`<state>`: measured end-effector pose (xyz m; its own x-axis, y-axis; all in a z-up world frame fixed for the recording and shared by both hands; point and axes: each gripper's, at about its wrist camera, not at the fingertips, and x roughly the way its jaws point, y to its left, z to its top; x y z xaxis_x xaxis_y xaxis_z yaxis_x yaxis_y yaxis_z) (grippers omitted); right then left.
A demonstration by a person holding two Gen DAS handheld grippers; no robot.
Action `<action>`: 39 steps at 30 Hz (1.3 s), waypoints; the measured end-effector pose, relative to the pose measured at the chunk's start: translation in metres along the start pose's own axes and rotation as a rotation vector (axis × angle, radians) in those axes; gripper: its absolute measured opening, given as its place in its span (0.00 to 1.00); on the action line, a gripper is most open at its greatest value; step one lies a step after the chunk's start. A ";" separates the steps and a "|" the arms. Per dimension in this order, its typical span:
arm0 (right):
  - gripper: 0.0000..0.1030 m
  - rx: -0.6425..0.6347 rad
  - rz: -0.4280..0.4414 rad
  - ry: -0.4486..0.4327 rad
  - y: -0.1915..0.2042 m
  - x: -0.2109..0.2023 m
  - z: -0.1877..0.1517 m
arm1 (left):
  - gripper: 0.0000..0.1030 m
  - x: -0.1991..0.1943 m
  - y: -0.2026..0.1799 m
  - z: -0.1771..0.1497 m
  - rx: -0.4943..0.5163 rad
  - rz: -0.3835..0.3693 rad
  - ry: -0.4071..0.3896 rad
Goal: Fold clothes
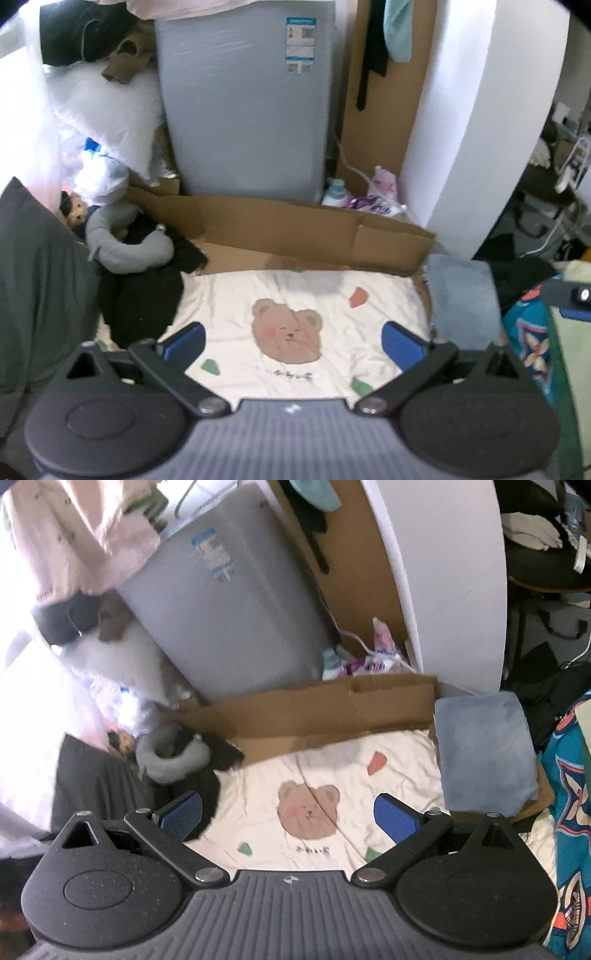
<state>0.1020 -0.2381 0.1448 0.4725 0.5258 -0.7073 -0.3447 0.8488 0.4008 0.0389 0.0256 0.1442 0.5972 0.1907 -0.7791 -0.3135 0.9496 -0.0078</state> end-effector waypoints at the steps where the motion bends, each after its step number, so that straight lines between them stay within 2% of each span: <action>1: 0.99 0.000 -0.019 0.011 -0.001 0.006 -0.006 | 1.00 0.002 0.001 -0.004 -0.007 0.009 0.000; 7: 0.99 -0.011 -0.112 0.039 -0.015 0.027 -0.031 | 1.00 0.011 -0.004 -0.028 -0.012 0.050 0.020; 12: 0.99 -0.046 -0.149 0.069 -0.019 0.042 -0.043 | 1.00 0.026 -0.006 -0.050 -0.048 0.059 0.066; 19: 0.99 -0.144 -0.142 0.119 -0.009 0.062 -0.057 | 1.00 0.035 -0.005 -0.076 -0.091 0.104 0.104; 23: 0.99 -0.183 -0.143 0.148 -0.003 0.073 -0.062 | 1.00 0.039 -0.005 -0.083 -0.127 0.095 0.124; 34: 0.99 -0.246 -0.142 0.219 -0.001 0.095 -0.074 | 1.00 0.053 -0.025 -0.099 -0.111 0.106 0.161; 39: 0.99 -0.255 -0.102 0.222 -0.002 0.099 -0.076 | 1.00 0.055 -0.025 -0.097 -0.113 0.116 0.157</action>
<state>0.0876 -0.1914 0.0295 0.3366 0.3910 -0.8567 -0.5095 0.8407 0.1835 0.0078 -0.0114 0.0408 0.4329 0.2472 -0.8669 -0.4588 0.8882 0.0241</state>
